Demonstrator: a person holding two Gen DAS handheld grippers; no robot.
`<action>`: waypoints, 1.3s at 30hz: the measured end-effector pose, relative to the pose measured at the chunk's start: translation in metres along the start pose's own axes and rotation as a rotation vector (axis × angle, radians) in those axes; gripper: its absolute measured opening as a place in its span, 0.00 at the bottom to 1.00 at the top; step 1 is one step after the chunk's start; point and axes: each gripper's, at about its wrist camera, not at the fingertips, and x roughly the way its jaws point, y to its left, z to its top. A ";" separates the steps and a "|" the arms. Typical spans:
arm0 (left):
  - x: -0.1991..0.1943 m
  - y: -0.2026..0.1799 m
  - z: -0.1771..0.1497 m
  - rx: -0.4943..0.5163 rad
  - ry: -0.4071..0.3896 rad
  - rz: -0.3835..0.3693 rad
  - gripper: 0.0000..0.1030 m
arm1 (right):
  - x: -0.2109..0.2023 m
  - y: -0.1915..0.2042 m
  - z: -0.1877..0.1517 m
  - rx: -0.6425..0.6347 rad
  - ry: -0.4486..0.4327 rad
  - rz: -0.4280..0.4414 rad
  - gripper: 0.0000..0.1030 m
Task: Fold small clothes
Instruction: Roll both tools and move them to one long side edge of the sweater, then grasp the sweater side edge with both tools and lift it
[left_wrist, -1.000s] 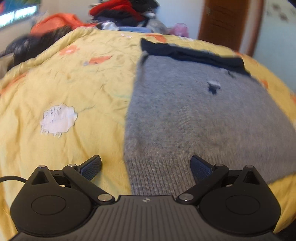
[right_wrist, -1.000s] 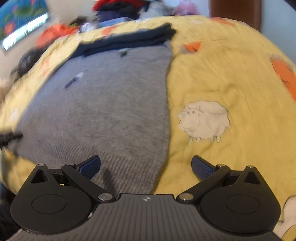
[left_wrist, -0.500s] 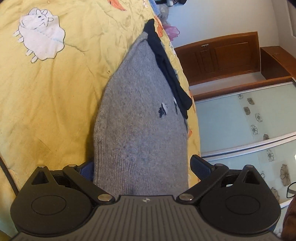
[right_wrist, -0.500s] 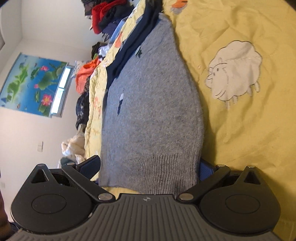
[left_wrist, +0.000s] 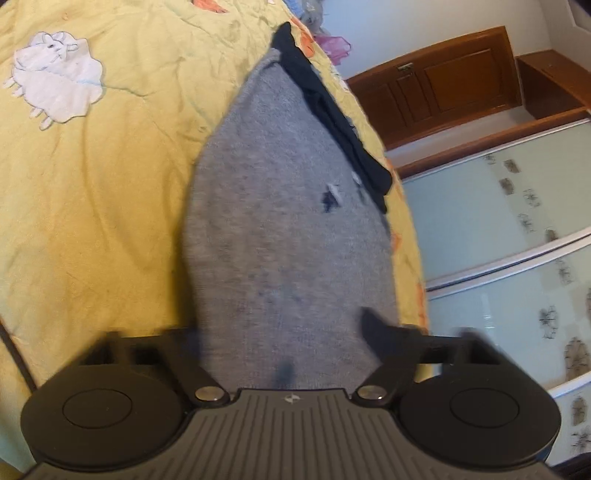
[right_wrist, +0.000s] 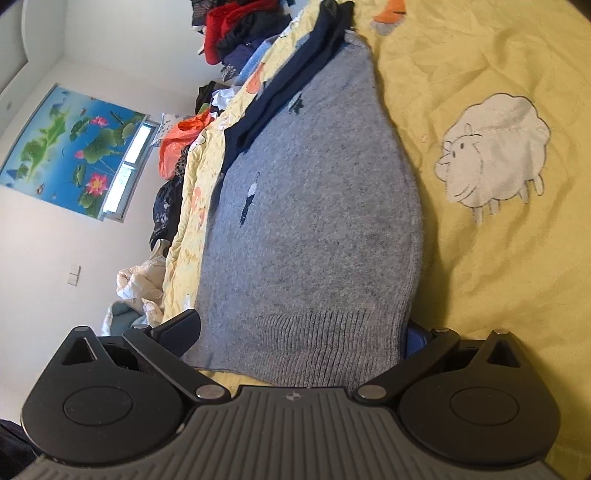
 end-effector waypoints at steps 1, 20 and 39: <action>0.003 0.007 -0.001 -0.024 0.009 0.014 0.25 | 0.000 0.000 -0.001 0.002 -0.002 0.000 1.00; -0.021 -0.025 0.027 0.088 -0.083 -0.076 0.05 | -0.019 0.007 0.028 -0.018 -0.095 0.088 0.10; 0.080 -0.130 0.252 0.302 -0.343 -0.067 0.05 | 0.047 -0.012 0.247 0.104 -0.468 0.313 0.10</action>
